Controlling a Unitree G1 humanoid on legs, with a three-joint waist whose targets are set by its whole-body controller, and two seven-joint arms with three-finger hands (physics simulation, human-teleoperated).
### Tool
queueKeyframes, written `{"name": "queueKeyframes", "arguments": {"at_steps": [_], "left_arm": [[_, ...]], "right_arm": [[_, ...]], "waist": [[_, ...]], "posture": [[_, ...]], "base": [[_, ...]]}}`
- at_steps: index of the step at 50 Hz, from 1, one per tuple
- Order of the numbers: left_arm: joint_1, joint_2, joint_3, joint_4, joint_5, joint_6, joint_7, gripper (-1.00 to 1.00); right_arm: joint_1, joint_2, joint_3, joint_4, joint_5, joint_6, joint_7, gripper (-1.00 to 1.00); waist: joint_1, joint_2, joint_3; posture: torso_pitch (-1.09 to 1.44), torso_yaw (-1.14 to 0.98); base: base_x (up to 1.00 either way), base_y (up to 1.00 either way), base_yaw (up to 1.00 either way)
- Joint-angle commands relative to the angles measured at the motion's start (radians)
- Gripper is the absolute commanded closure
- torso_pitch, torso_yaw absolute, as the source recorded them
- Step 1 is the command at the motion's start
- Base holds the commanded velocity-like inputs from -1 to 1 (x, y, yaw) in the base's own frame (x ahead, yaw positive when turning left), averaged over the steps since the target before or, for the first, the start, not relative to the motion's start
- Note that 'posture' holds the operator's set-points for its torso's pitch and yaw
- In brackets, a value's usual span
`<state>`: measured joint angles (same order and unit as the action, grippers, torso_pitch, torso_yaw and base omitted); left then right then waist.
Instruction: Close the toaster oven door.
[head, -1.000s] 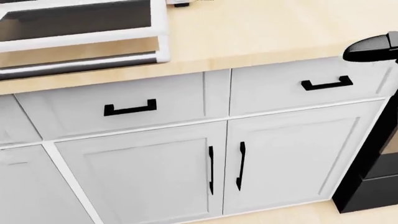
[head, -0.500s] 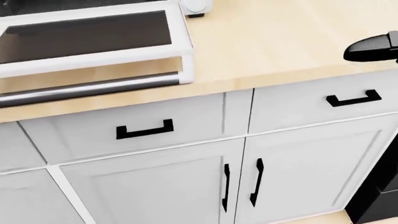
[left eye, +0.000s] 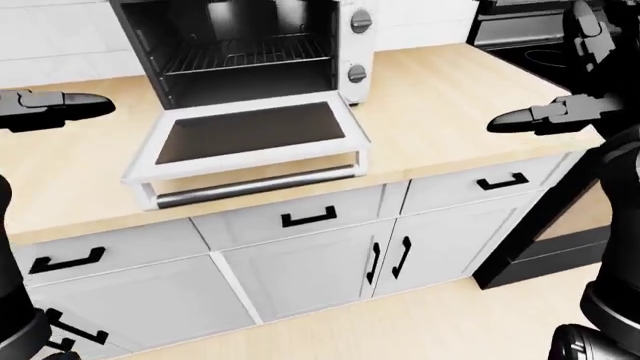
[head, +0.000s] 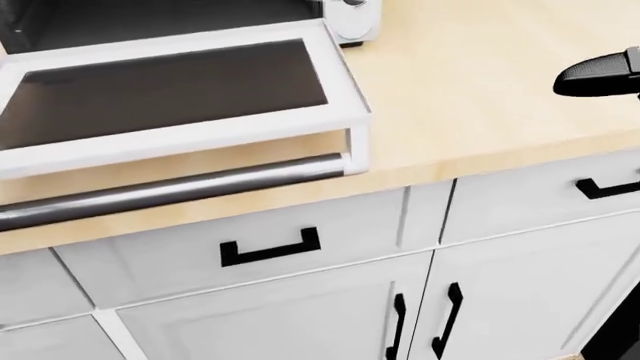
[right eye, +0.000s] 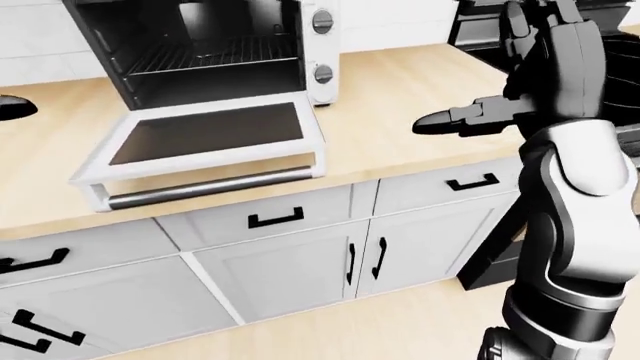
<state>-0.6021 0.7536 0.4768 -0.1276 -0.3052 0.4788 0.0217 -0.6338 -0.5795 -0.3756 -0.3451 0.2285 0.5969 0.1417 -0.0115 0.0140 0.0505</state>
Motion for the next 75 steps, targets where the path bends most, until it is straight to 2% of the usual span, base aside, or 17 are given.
{"name": "queueKeyframes", "arguments": {"at_steps": [1,4,5,7,18,19,26,28,30,39,44,45,47,51,56,63,75], "left_arm": [[-0.023,0.023,0.02,-0.021,0.005,-0.028,0.008,-1.0],[-0.022,0.022,0.019,-0.019,0.005,-0.031,0.008,-1.0],[-0.021,0.021,0.018,-0.019,0.005,-0.031,0.008,-1.0],[-0.021,0.022,0.019,-0.019,0.005,-0.031,0.007,-1.0],[-0.02,0.023,0.02,-0.023,0.004,-0.028,0.006,-1.0],[-0.021,0.023,0.02,-0.023,0.004,-0.027,0.006,-1.0],[-0.025,0.026,0.019,-0.02,0.004,-0.026,0.006,-1.0],[-0.025,0.026,0.019,-0.021,0.003,-0.025,0.007,-1.0],[-0.027,0.027,0.019,-0.019,0.004,-0.026,0.007,-1.0],[-0.029,0.027,0.017,-0.023,0.003,-0.021,0.007,-1.0],[-0.027,0.026,0.018,-0.023,0.004,-0.023,0.007,-1.0],[-0.027,0.026,0.018,-0.022,0.005,-0.024,0.007,-1.0],[-0.024,0.024,0.018,-0.021,0.006,-0.027,0.006,-1.0],[-0.023,0.025,0.02,-0.021,0.006,-0.028,0.005,-1.0],[-0.023,0.025,0.02,-0.022,0.006,-0.027,0.004,-1.0],[-0.022,0.026,0.02,-0.023,0.005,-0.026,0.005,-1.0],[-0.022,0.029,0.021,-0.019,0.008,-0.031,0.003,-1.0]], "right_arm": [[-0.026,-0.011,-0.004,-0.024,0.003,-0.027,0.0,-1.0],[-0.028,-0.013,-0.005,-0.025,0.004,-0.024,-0.001,-1.0],[-0.029,-0.013,-0.005,-0.025,0.005,-0.024,-0.001,-1.0],[-0.031,-0.014,-0.005,-0.027,0.005,-0.021,-0.002,-1.0],[-0.033,-0.016,-0.004,-0.027,0.005,-0.021,-0.002,-1.0],[-0.034,-0.017,-0.005,-0.027,0.005,-0.02,-0.002,-1.0],[-0.036,-0.02,-0.006,-0.023,0.006,-0.022,-0.001,-1.0],[-0.037,-0.021,-0.007,-0.022,0.006,-0.023,-0.001,-1.0],[-0.037,-0.022,-0.007,-0.018,0.006,-0.025,-0.002,-1.0],[-0.044,-0.027,-0.01,-0.014,0.012,-0.023,-0.008,-1.0],[-0.04,-0.027,-0.01,-0.015,0.014,-0.024,-0.01,-1.0],[-0.041,-0.028,-0.01,-0.014,0.014,-0.024,-0.011,-1.0],[-0.042,-0.029,-0.011,-0.013,0.015,-0.025,-0.013,-1.0],[-0.044,-0.03,-0.012,-0.013,0.019,-0.023,-0.016,-1.0],[-0.042,-0.033,-0.011,-0.01,0.022,-0.028,-0.018,-1.0],[-0.042,-0.034,-0.008,0.002,0.013,-0.04,-0.019,-1.0],[-0.068,-0.044,-0.011,0.019,0.014,-0.036,-0.043,-1.0]], "waist": [[0.002,0.001,-0.015],[-0.002,0.1,-0.039],[0.006,0.06,-0.03],[0.008,0.066,-0.022],[0.018,-0.069,-0.03],[0.016,-0.041,-0.02],[0.01,-0.014,-0.023],[0.004,0.016,-0.013],[-0.001,0.08,-0.028],[0.012,0.013,-0.015],[0.023,-0.063,-0.045],[0.014,-0.042,-0.033],[0.011,-0.05,-0.033],[0.012,-0.019,-0.032],[-0.009,0.064,-0.022],[0.008,-0.011,-0.014],[0.014,-0.008,-0.024]], "posture": [[0.0,0.0],[0.0,0.0],[0.0,0.0],[0.0,0.0],[0.0,0.0],[0.0,0.0],[0.0,0.0],[0.0,0.0],[0.0,0.0],[0.0,0.0],[0.0,0.0],[0.0,0.0],[0.0,0.0],[0.0,0.0],[0.0,0.0],[0.0,0.0],[0.0,0.0]], "base": [[0.12,0.23,0.0],[0.12,0.23,0.0],[0.12,0.23,0.0],[0.12,0.23,0.0],[0.12,0.19,0.0],[0.12,0.1,0.0],[0.12,0.08,0.0],[0.12,0.07,0.0],[0.12,0.08,0.0],[0.11,0.07,0.0],[0.01,0.07,0.0],[0.01,0.05,0.0],[0.02,0.06,0.0],[0.01,0.06,0.0],[0.0,0.05,0.0],[0.0,0.02,0.0],[0.0,0.0,0.0]]}}
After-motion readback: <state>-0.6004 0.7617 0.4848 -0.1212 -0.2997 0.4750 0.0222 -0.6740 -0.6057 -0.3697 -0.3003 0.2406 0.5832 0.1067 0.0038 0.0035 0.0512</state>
